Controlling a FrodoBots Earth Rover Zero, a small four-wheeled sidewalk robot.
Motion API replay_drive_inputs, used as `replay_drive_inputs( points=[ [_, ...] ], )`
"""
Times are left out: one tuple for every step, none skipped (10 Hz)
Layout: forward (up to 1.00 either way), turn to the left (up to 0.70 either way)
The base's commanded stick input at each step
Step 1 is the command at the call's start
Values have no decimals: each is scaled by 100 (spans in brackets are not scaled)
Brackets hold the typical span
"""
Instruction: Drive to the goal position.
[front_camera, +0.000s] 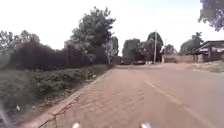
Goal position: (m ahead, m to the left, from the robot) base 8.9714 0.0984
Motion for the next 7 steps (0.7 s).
replay_drive_inputs(
  points=[
    [70, -35],
    [70, -35],
    [70, -32],
    [70, -15],
    [70, 0],
    [70, 0],
    [70, 0]
  ],
)
